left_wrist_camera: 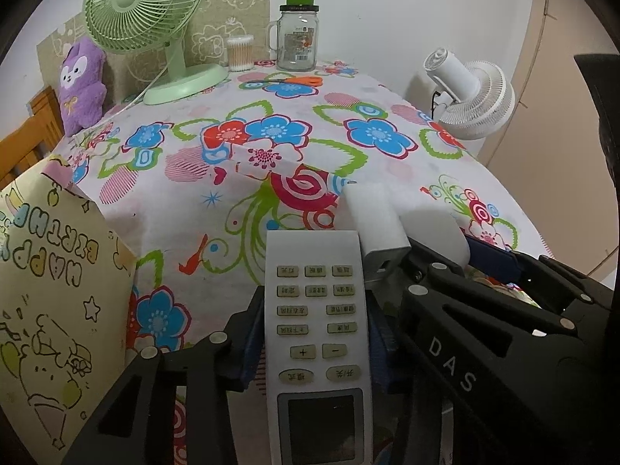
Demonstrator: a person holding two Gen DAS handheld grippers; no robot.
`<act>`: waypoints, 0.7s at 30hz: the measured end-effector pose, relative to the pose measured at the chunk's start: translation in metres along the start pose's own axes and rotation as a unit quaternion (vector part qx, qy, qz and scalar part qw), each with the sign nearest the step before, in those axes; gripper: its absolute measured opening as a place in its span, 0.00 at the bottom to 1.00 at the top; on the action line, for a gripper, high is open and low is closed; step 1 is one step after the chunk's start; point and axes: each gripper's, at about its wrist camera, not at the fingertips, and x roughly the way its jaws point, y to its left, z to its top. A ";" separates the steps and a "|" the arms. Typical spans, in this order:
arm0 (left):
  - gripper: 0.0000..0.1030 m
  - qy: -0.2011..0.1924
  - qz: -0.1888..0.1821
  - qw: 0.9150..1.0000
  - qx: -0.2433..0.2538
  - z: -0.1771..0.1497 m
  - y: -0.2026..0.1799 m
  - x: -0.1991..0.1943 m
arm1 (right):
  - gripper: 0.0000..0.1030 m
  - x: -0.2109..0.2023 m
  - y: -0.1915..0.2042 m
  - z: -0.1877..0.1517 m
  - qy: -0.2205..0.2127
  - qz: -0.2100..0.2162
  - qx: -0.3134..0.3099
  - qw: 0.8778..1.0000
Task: Organize rigid objects
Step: 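Grasp the white remote with the left gripper while the right gripper grasps the white ball, then carry the remote and the ball with both grippers toward the yellow fabric box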
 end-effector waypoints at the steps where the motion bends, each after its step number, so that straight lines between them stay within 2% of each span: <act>1: 0.45 -0.002 -0.001 1.000 0.001 0.000 0.000 -0.002 | 0.49 -0.002 0.000 0.000 -0.002 0.000 0.000 1.000; 21: 0.43 -0.034 -0.012 0.999 0.004 -0.006 -0.003 -0.043 | 0.49 -0.048 0.007 -0.005 -0.041 0.006 0.009 0.999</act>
